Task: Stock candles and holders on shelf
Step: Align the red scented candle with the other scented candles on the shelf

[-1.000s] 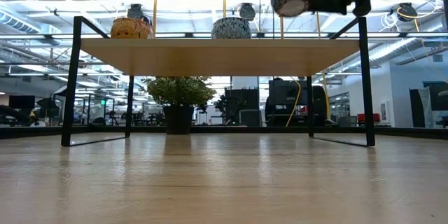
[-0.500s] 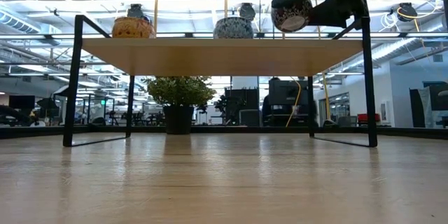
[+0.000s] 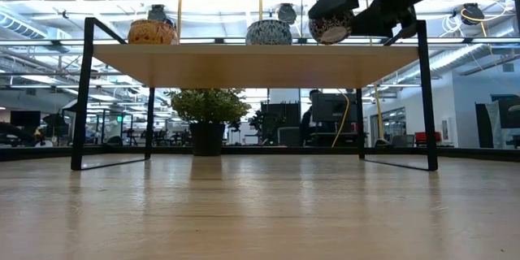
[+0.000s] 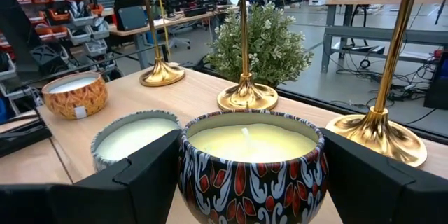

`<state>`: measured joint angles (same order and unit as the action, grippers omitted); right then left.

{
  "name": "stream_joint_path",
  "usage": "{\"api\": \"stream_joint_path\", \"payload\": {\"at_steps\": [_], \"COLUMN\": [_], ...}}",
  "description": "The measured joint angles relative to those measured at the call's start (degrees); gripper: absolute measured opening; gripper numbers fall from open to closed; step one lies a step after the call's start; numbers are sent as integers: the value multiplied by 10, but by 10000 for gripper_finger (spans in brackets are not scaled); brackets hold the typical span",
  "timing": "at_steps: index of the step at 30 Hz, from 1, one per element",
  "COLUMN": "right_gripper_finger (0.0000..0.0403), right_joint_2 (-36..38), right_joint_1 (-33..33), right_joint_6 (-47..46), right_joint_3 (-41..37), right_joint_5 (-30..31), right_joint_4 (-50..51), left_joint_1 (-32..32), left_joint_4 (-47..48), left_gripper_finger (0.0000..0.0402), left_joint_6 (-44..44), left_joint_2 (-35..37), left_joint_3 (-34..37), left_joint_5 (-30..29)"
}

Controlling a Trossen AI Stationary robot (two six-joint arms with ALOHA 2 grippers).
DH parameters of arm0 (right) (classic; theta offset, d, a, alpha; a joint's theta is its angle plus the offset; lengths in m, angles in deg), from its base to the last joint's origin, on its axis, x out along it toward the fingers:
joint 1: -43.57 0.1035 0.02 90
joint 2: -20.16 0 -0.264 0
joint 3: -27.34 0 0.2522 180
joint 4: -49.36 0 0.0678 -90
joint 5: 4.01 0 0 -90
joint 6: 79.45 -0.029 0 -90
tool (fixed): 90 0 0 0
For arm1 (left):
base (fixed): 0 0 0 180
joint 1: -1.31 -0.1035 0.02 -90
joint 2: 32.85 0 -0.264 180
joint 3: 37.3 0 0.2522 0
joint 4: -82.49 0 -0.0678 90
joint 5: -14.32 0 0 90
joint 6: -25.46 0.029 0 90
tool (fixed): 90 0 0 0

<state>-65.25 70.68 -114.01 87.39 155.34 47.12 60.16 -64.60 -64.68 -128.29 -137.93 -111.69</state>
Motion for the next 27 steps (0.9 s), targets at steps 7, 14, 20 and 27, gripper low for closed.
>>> {"api": "stream_joint_path", "payload": {"at_steps": [7, 14, 20, 27], "right_gripper_finger": [295, 307, 309, 312], "right_joint_2": [0, 1, 0, 0], "right_joint_1": [-9, -9, -7, -4], "right_joint_6": [2, 1, 1, -1], "right_joint_3": [0, 1, 1, 0], "right_joint_5": [-17, -32, -34, -35], "right_joint_4": [1, 0, 1, 1], "left_joint_1": [3, 6, 6, 6], "left_joint_4": [5, 5, 5, 5], "left_gripper_finger": [173, 173, 173, 173], "left_joint_6": [0, 0, 0, -1], "left_joint_2": [0, 0, 0, 0], "left_joint_3": [0, 0, 0, 0], "left_joint_5": [0, 0, 0, 0]}}
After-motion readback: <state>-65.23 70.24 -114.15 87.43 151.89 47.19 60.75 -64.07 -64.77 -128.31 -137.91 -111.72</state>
